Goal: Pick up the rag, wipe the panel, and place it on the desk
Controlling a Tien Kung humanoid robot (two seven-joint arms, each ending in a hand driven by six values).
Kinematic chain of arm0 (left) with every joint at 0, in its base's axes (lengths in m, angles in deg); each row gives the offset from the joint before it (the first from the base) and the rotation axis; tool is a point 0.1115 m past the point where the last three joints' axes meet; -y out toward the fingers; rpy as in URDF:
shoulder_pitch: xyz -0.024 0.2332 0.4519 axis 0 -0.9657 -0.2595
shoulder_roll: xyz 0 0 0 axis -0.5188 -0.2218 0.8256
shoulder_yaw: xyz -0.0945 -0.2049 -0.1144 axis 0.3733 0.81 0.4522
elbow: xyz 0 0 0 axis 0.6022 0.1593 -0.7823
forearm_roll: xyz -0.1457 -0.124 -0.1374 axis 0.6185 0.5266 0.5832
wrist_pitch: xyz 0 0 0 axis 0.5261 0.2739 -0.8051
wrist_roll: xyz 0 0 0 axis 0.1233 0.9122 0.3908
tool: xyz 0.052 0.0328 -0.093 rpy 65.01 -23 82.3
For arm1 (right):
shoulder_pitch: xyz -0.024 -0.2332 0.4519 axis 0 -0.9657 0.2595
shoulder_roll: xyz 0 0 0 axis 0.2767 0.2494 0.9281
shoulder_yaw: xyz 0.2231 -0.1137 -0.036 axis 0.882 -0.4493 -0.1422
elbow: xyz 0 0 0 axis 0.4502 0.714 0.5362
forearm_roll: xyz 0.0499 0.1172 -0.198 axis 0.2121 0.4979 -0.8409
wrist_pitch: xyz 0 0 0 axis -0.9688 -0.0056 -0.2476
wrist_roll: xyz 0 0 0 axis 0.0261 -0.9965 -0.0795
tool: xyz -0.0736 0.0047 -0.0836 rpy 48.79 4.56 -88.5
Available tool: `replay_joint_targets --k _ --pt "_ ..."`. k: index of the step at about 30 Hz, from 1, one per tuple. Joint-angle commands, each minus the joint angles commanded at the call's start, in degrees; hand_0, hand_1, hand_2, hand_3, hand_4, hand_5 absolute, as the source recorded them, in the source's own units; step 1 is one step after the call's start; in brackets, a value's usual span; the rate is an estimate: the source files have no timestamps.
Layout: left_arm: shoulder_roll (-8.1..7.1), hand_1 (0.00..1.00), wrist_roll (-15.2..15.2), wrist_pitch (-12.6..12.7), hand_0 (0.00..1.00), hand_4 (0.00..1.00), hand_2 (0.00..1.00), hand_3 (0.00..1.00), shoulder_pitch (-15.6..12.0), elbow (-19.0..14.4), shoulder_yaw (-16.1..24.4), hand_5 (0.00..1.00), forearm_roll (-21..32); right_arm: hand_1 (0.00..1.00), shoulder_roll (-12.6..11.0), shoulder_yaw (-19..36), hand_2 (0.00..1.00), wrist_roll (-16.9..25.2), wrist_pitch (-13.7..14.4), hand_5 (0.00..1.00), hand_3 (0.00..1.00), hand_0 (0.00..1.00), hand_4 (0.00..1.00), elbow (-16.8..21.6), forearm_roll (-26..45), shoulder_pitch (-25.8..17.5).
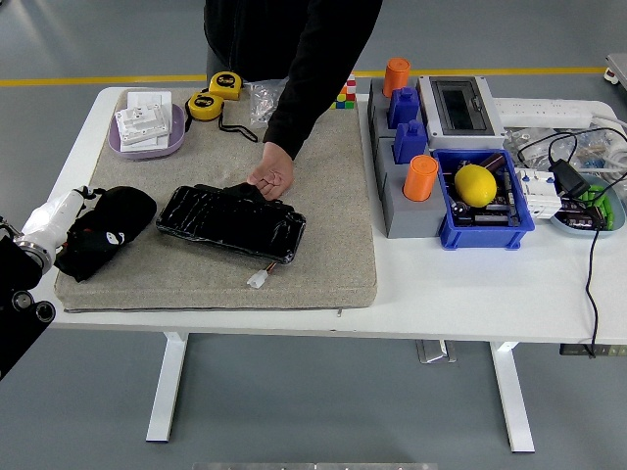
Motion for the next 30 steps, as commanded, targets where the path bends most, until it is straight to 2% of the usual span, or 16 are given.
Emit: replay_joint_targets --k 8,9,14,15,30 --pt "-0.19 0.791 0.01 0.24 0.708 0.917 0.908 0.899 0.07 0.14 -0.6 0.378 0.16 0.703 -0.04 0.7 0.704 -0.02 0.02 0.535 0.613 0.746 0.998 0.03 -0.46 -0.12" --pt "-0.16 0.758 -0.09 0.37 0.684 0.913 0.886 0.894 0.02 0.15 -0.57 0.378 0.25 0.702 -0.04 0.8 0.703 -0.01 0.02 0.534 0.613 0.746 0.998 0.05 -0.52 -0.12" --pt "0.06 0.758 -0.26 1.81 0.684 0.913 0.886 0.894 0.08 0.54 -0.94 0.378 0.54 0.702 -0.01 0.92 0.703 -0.05 -0.04 0.534 0.613 0.746 0.998 0.03 -0.69 -0.17" --pt "0.14 0.707 -0.25 2.04 0.627 0.884 0.835 0.876 0.08 0.71 -0.94 0.36 0.59 0.702 0.01 1.06 0.703 -0.04 -0.01 0.534 0.613 0.746 0.998 0.03 -0.73 -0.19" --pt "0.79 0.681 -0.43 3.6 0.588 0.877 0.807 0.84 0.42 2.36 -2.14 0.363 1.48 0.702 0.23 3.4 0.703 0.01 0.2 0.533 0.612 0.746 0.998 0.11 -1.72 -0.23"
